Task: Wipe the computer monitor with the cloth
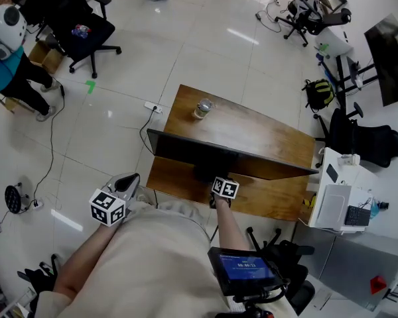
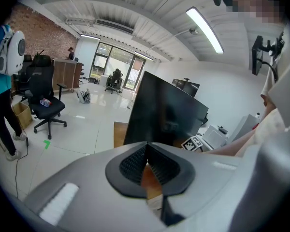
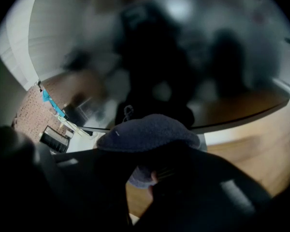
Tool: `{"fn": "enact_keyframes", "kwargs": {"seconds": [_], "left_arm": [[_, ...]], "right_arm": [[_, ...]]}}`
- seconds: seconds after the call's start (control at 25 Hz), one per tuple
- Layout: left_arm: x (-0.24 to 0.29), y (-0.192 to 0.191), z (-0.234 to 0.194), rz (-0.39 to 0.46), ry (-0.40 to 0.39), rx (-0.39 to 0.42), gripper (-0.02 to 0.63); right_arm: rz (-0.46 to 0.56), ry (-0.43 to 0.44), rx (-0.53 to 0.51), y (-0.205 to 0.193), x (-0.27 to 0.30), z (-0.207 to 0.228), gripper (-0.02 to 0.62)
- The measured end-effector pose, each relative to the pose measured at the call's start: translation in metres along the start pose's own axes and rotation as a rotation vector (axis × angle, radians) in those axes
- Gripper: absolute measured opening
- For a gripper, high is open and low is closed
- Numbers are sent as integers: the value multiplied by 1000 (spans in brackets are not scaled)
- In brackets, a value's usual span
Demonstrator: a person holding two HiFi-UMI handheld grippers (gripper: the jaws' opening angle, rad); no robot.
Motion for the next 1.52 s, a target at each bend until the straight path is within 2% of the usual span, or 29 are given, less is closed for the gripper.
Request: {"fn": "enact_keyframes", "kwargs": {"seconds": [0.2,0.56,1.04,1.52], "left_arm": [[-11,-2,-18,18,10,-29,0],[-18,-1,-42,50,16,-70,0],[-37,2,-84,41,-8,-45,0],[-80,-9,-136,45,25,-48,0]], "right_arm": [[-46,4,-51,-2,11,-24,83],[-124,-53,-109,-2,20,-43,83],[-126,-2,-154,-5,59,-117,83],[-104,-18,-150,-10,85,-161,82]]}}
Point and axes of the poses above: the fingertips, and each gripper's own axes: x forward along the fingers, z to its right, y out of its top, the point moved 3 cm from there along -x, backward along the fingers, and after that the axes turned 3 degrees about y, right-handed, at the moved point
